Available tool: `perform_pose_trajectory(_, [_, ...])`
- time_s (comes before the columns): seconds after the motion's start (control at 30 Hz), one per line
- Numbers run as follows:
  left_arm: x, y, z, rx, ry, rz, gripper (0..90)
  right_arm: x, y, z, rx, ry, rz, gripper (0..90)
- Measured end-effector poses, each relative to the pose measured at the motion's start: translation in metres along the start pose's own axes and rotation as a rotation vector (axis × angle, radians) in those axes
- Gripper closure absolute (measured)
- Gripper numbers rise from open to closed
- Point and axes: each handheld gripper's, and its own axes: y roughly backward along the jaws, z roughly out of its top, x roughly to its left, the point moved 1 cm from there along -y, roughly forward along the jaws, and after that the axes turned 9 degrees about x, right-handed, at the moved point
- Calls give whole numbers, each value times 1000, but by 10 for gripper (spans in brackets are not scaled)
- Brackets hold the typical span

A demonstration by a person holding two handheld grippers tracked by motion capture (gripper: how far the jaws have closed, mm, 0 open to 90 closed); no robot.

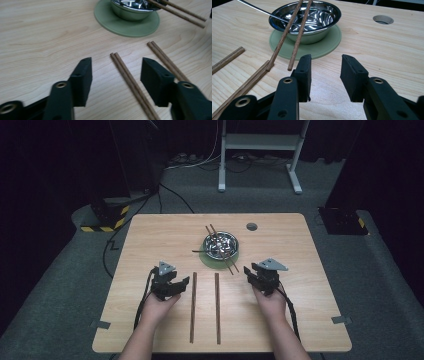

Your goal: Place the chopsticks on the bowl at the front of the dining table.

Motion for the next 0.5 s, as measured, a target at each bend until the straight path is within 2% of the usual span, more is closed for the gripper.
perform_pose_trajectory(0.03, [0, -3, 4, -1, 31, -12, 496, 0, 0, 0, 1, 7, -2, 595])
perform_pose_trajectory(0.07, [-1, -4, 7, -9, 39, -19, 506, 1, 0, 0, 3, 8, -4, 593])
perform_pose_trajectory(0.17, [-5, -6, 13, -15, 19, -12, 550, 2, 0, 1, -6, 10, 5, 583])
perform_pose_trajectory(0.23, [-12, -12, 23, -19, -18, -6, 568, 3, 2, 1, -8, 14, 8, 589])
perform_pose_trajectory(0.3, [-18, -16, 31, -1, -46, 5, 607, 4, 3, 1, -14, 18, -5, 598])
perform_pose_trajectory(0.33, [-18, -16, 31, -1, -46, 5, 602, 5, 4, 0, -23, 22, -13, 615])
perform_pose_trajectory(0.4, [-26, -25, 40, 25, -62, -4, 583, 5, 6, 0, -31, 37, -27, 641])
perform_pose_trajectory(0.43, [-29, -30, 43, 42, -68, 2, 572, 5, 6, 0, -35, 37, -23, 646])
perform_pose_trajectory(0.5, [-32, -34, 45, 45, -82, 5, 580, 5, 5, -1, -36, 40, -14, 672])
